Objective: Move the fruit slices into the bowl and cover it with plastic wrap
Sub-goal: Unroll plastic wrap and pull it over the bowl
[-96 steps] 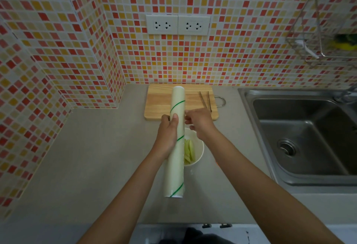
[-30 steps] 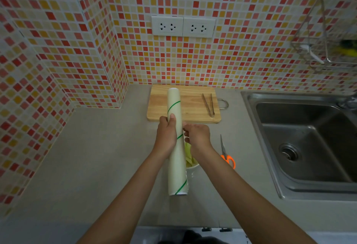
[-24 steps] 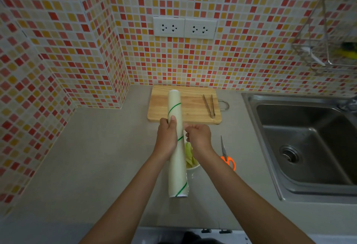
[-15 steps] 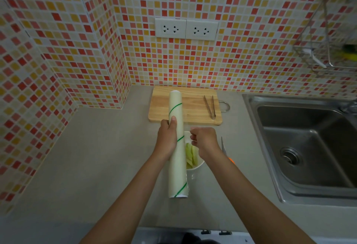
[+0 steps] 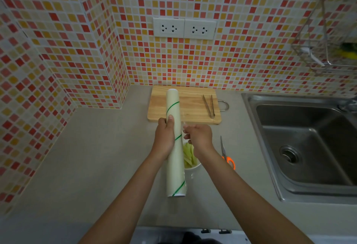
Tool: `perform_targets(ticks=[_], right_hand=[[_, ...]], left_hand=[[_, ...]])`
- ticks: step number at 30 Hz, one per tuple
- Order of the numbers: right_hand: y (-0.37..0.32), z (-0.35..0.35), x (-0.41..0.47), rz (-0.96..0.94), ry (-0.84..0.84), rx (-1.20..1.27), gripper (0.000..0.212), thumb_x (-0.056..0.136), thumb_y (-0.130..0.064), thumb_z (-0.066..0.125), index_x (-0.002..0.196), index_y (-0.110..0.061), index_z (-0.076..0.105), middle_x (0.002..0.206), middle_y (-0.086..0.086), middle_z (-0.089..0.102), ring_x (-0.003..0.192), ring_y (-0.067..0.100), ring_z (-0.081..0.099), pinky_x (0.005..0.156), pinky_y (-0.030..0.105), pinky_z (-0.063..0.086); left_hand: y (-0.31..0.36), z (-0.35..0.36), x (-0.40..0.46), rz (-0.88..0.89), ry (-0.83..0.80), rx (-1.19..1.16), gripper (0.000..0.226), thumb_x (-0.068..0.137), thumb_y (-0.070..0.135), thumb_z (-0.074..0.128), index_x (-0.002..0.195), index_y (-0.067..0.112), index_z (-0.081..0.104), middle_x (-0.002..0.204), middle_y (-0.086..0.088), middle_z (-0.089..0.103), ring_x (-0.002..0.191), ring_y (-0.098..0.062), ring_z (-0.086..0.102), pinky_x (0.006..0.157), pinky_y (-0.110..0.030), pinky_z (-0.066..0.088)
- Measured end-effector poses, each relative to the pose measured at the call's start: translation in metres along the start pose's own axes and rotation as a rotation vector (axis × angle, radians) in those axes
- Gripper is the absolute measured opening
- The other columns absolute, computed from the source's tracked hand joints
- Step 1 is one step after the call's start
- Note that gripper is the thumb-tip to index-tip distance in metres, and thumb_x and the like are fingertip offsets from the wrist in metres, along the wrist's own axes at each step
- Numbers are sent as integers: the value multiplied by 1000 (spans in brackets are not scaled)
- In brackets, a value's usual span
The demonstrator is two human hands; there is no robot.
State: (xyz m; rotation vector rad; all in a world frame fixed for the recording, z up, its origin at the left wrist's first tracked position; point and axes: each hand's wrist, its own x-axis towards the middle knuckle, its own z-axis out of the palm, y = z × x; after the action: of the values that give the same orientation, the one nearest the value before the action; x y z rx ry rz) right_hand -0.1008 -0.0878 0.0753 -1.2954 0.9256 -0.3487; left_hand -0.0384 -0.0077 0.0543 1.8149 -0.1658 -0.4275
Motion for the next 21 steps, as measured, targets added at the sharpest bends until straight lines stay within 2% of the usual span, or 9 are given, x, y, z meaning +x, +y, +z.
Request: perform_targets(ticks=[4, 6, 8, 11, 14, 16, 18, 21], right_hand=[[2, -6, 3, 85, -42, -24, 17, 91, -7, 56, 74, -6, 58, 62, 8, 59, 44, 15, 48, 44, 23, 34], [3, -4, 0, 85, -74, -67, 21, 92, -21, 55, 80, -5, 60, 59, 7, 59, 42, 16, 48, 42, 22, 34], [7, -1, -3, 15, -71, -203, 33, 90, -32, 57, 73, -5, 61, 58, 7, 58, 42, 16, 48, 39, 21, 35], [10, 1, -4, -59, -21, -305, 29, 91, -16, 55, 65, -5, 58, 65, 6, 60, 46, 14, 49, 40, 21, 38], [6, -2, -1, -81, -7, -382, 21, 91, -6, 49, 80, 3, 65, 72, 9, 62, 56, 19, 53, 54, 29, 43], [3, -6, -1, -77, -7, -357, 21, 91, -5, 45, 86, 1, 65, 67, 8, 61, 51, 17, 51, 47, 26, 42], [2, -7, -6, -79, -22, -342, 22, 93, -13, 44, 86, -3, 63, 66, 7, 61, 48, 18, 52, 43, 25, 42], [7, -1, -15, -108, -24, -447, 38, 92, -44, 48, 80, -9, 58, 71, 6, 63, 60, 24, 62, 53, 34, 52]], left_hand=[[-1, -1, 2, 2, 4, 7, 39, 100, 43, 33, 95, 8, 48, 79, 0, 52, 74, -17, 52, 67, -34, 39], [-2, 1, 2, 16, 4, 19, 38, 100, 43, 33, 95, 9, 48, 80, 0, 53, 76, -18, 53, 69, -35, 42], [-3, 2, 2, 22, 6, 23, 37, 100, 43, 33, 96, 9, 47, 83, -1, 54, 79, -20, 55, 71, -36, 44], [-3, 3, 3, 33, 15, 55, 38, 100, 43, 32, 97, 8, 47, 82, 2, 52, 76, -16, 52, 64, -33, 38], [0, 3, 5, 53, 11, 93, 37, 101, 43, 31, 94, 9, 47, 80, 3, 50, 70, -7, 49, 57, -27, 34], [2, 3, 7, 40, -4, 87, 38, 101, 43, 30, 95, 10, 47, 80, 3, 50, 71, -7, 48, 56, -26, 34], [5, 4, 9, 35, -9, 79, 39, 101, 43, 30, 97, 9, 47, 81, 3, 50, 72, -7, 49, 57, -26, 35], [8, 5, 12, 41, -2, 68, 39, 100, 44, 30, 100, 9, 47, 85, 2, 52, 74, -8, 50, 59, -26, 37]])
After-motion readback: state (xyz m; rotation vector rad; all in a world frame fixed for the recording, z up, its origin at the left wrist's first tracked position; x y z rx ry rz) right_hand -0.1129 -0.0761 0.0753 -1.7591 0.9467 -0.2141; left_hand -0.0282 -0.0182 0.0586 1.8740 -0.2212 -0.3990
